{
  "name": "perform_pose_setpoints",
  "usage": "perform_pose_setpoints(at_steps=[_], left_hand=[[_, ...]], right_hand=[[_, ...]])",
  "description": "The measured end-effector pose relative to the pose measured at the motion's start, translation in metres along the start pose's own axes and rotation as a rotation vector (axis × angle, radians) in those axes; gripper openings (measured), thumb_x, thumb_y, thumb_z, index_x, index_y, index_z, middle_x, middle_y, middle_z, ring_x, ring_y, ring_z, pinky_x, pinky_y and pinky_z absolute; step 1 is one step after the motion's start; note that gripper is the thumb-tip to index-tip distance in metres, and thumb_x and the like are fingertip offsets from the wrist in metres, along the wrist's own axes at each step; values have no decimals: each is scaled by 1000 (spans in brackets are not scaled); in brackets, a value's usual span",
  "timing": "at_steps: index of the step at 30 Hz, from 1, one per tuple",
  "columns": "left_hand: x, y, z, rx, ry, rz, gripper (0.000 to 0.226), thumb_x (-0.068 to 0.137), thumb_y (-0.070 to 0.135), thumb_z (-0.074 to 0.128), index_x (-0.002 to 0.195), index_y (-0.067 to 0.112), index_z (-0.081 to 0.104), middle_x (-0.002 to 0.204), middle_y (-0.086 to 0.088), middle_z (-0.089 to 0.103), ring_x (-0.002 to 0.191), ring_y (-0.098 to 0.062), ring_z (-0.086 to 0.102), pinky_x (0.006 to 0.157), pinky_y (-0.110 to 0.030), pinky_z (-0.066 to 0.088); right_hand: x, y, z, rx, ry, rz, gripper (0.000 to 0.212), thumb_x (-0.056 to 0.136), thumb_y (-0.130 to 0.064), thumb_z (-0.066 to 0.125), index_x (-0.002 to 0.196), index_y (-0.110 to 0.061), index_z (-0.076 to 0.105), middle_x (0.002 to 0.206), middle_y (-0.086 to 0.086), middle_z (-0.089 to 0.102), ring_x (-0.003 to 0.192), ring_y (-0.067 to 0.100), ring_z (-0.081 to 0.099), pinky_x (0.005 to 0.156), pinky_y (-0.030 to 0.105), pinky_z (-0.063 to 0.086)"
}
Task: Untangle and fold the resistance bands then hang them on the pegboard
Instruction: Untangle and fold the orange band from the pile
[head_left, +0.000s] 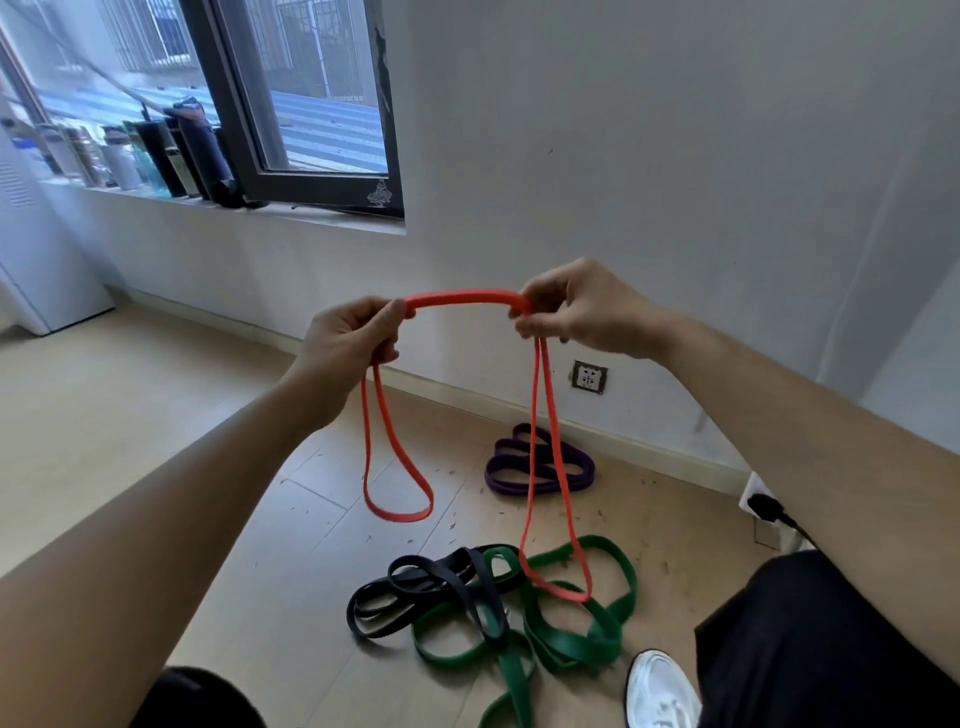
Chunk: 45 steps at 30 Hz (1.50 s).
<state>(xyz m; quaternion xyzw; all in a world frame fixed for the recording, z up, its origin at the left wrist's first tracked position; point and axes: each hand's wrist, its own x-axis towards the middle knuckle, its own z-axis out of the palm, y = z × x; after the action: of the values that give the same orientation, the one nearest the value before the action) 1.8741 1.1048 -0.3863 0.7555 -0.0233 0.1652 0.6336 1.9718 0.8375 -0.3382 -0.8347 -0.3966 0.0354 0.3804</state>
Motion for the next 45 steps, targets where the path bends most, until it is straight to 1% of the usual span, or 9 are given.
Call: perform_pose_setpoints(at_steps=[6, 10, 14, 18, 25, 29, 35, 41, 45], left_hand=[[-6, -7, 4, 53, -120, -33, 29, 88, 35, 63, 104, 13, 73, 78, 1, 67, 74, -13, 64, 75, -23, 56], [-7, -3, 15, 62, -209, -47, 34, 90, 37, 60, 112, 13, 70, 90, -2, 73, 85, -18, 71, 81, -28, 59], [-7, -2, 30, 53, -241, -51, 31, 96, 33, 58, 121, 17, 68, 112, -1, 74, 102, -21, 72, 91, -36, 59], [-8, 2, 51, 17, -265, -67, 44, 87, 45, 62, 125, 22, 67, 124, 3, 71, 114, -18, 67, 94, -36, 56], [-11, -3, 84, 51, -410, -105, 48, 85, 45, 66, 126, 20, 66, 119, 5, 73, 114, -7, 67, 103, -31, 49], [-7, -14, 99, 57, -419, -129, 20, 92, 27, 71, 111, 19, 72, 108, 3, 74, 106, -11, 69, 97, -30, 51], [-2, -31, 107, 84, -497, -163, 13, 95, 22, 69, 101, 11, 72, 99, -9, 73, 99, -28, 71, 91, -36, 59], [2, -44, 88, 217, -512, -169, 16, 99, 21, 63, 105, 8, 70, 92, -8, 72, 92, -27, 71, 88, -35, 59], [10, -38, 72, 207, -415, -164, 20, 98, 22, 62, 110, 8, 69, 93, -11, 72, 90, -25, 71, 87, -35, 59]], right_hand=[[1, -29, -11, 96, 241, -219, 23, 92, -11, 72, 113, -2, 72, 88, -2, 73, 76, 2, 69, 65, 14, 51], [5, -42, -10, 115, 268, -246, 24, 96, -11, 67, 119, -2, 70, 88, -5, 69, 76, 2, 67, 64, 15, 53], [7, -45, -12, 165, 230, -244, 26, 95, -10, 68, 120, -3, 69, 91, 6, 73, 80, 16, 71, 63, 18, 56], [8, -49, -4, 204, 215, -237, 25, 94, -10, 69, 118, -3, 69, 92, 8, 73, 81, 23, 73, 64, 25, 60], [8, -49, -8, 286, 284, -249, 26, 95, -7, 68, 119, 0, 69, 90, 2, 72, 79, 13, 71, 66, 22, 56], [5, -47, -17, 272, 309, -259, 25, 95, -5, 68, 119, 0, 70, 87, -7, 71, 75, 6, 67, 65, 20, 52], [-5, -29, -49, 355, 480, -240, 24, 95, -5, 67, 118, 1, 69, 93, 22, 68, 79, 25, 65, 68, 34, 57], [-13, 22, -72, 410, 618, -89, 22, 97, 0, 62, 119, -3, 67, 95, 12, 67, 82, 19, 68, 70, 28, 59], [-19, 59, -75, 447, 661, 52, 24, 97, 7, 59, 117, -3, 66, 90, 10, 63, 78, 14, 67, 68, 25, 59]])
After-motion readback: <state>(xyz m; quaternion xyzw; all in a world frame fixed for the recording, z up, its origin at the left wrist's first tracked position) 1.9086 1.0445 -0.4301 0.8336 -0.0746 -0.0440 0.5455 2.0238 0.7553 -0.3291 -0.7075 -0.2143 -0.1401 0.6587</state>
